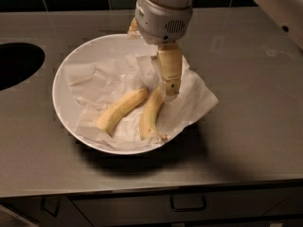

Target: Pick banana from white bowl

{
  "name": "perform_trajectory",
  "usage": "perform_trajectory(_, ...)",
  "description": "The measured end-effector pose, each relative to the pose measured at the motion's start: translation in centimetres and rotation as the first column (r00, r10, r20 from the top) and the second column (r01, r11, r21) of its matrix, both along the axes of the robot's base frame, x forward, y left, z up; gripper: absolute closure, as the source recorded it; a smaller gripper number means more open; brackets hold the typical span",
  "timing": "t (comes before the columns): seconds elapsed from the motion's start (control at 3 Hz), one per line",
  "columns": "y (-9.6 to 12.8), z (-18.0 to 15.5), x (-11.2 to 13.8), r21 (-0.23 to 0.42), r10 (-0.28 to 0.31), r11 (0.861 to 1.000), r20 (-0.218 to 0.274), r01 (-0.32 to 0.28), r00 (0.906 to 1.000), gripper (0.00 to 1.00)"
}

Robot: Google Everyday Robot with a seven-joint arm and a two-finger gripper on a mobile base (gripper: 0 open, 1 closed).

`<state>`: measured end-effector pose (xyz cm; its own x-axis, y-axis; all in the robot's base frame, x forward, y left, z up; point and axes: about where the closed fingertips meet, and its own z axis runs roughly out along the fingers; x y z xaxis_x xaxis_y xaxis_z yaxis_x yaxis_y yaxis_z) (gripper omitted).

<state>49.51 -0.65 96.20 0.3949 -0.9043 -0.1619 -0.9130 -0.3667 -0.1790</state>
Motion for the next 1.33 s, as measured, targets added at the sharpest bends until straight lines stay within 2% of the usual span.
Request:
perform_trajectory(0.33, 2.4, -1.6, 1.6, 0.004, 0.057, 0.998, -0.008, -0.056, 0.9984, 0.00)
perform_trajectory(0.67, 2.4, -1.6, 1.6, 0.004, 0.057, 0.998, -0.008, -0.056, 0.9984, 0.00)
perform_trajectory(1.0, 3.0, -2.1, 1.9, 0.017, 0.065, 0.998, -0.009, -0.065, 0.9978, 0.12)
perform_trajectory(1.33, 3.4, -3.1, 2.4, 0.032, 0.069, 0.997, -0.022, -0.069, 0.9974, 0.29)
